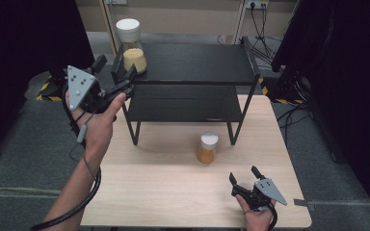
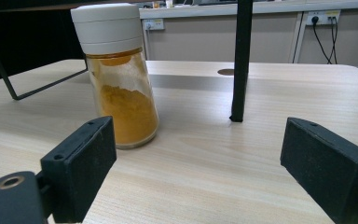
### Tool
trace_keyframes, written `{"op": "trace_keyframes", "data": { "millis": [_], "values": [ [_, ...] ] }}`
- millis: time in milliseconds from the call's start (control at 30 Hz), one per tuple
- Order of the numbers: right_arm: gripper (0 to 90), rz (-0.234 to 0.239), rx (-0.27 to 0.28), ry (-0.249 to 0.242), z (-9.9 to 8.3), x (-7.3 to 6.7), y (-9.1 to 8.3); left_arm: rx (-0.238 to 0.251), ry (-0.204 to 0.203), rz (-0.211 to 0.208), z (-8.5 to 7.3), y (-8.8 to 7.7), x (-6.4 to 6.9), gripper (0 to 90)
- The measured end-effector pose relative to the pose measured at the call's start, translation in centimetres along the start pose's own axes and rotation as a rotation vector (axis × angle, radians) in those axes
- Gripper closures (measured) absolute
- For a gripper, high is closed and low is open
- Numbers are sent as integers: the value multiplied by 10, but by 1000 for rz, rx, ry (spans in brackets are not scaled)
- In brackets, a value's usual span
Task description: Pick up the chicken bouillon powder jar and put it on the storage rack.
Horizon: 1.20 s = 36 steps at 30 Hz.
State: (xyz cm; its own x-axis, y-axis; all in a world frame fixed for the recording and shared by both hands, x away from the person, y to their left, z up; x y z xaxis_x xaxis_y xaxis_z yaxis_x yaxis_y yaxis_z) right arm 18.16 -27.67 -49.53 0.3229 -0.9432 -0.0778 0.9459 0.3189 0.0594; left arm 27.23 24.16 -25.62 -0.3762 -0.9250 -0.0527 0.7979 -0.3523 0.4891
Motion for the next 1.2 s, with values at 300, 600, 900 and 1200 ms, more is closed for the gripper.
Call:
{"op": "trace_keyframes", "data": {
  "millis": [300, 600, 900, 1200],
  "values": [
    [106, 1, 1, 1, 0, 0, 0, -3, 9, -34, -23, -29, 4, 156],
    [106, 2, 1, 1, 0, 0, 0, -19, -23, -54, -49, -49, 0, 155],
    [106, 1, 2, -1, 0, 0, 0, -43, -13, -55, -72, -69, 6, 156],
    [106, 2, 2, 0, 0, 0, 0, -74, -34, -68, -103, -95, 8, 159]
  ]
}}
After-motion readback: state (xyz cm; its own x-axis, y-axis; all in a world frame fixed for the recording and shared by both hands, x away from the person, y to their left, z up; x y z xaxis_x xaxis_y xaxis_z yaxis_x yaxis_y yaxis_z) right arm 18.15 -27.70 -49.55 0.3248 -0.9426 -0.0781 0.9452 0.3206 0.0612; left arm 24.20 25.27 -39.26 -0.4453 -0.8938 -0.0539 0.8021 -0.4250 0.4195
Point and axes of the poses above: each handheld gripper's, and its own axes: y roughly forward along the jaws, z roughly out of its top, x roughly to its right, the point moved 1 cm from there along y, roughly forward along the jaws, and after that the axes turned 13 degrees about x, right-handed, at the moved point
